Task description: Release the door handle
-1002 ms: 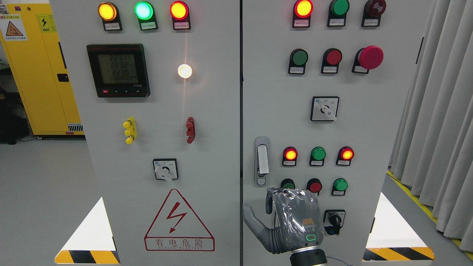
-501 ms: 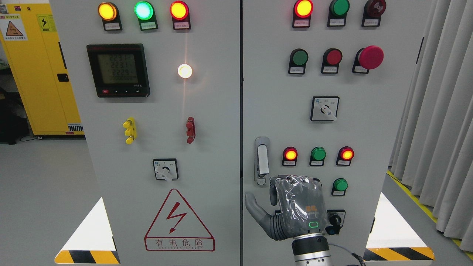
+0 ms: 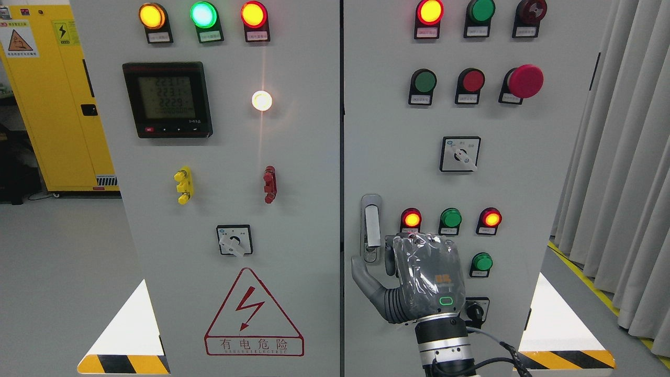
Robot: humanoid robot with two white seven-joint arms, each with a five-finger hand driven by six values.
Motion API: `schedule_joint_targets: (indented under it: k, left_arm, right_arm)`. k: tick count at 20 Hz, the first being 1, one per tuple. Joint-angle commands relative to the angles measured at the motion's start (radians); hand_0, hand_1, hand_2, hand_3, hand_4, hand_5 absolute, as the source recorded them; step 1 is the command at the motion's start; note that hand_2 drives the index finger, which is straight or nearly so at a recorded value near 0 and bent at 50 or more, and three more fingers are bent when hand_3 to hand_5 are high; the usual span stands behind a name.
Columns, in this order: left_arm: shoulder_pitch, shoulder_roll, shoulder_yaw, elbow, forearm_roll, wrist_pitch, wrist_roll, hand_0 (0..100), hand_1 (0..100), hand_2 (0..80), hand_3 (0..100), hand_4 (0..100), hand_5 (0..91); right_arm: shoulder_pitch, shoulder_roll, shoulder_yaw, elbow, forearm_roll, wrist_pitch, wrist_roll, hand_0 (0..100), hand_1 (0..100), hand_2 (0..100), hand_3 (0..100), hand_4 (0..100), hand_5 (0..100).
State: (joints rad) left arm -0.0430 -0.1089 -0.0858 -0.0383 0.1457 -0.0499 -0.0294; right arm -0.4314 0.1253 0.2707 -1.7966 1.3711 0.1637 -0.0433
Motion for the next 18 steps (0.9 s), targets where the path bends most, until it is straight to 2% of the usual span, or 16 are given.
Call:
schedule_joint_targets:
  k: [1,10,18]
  left_arm:
    - [0.0,0.0,0.0,0.0,0.0,-0.001,0.0,12,56,0.0,0,0,0.0]
    - [0.0,0.0,0.0,0.0,0.0,-0.001,0.0,12,56,0.0,0,0,0.0]
    - [0.0,0.0,0.0,0.0,0.0,-0.001,0.0,12,56,0.0,0,0,0.0]
  right_arm:
    - [-0.026,0.002,-0.01,0.036,-0.001,0.0,0.0,32,33,92,100,100,99]
    - [-0.04,0.004,-0.01,0.051,-0.001,0.002,0.0,32,33,91,100,100,99]
    - [-0.047,0.004,-0.012,0.06,-0.001,0.017,0.0,36,34,92,100,100,99]
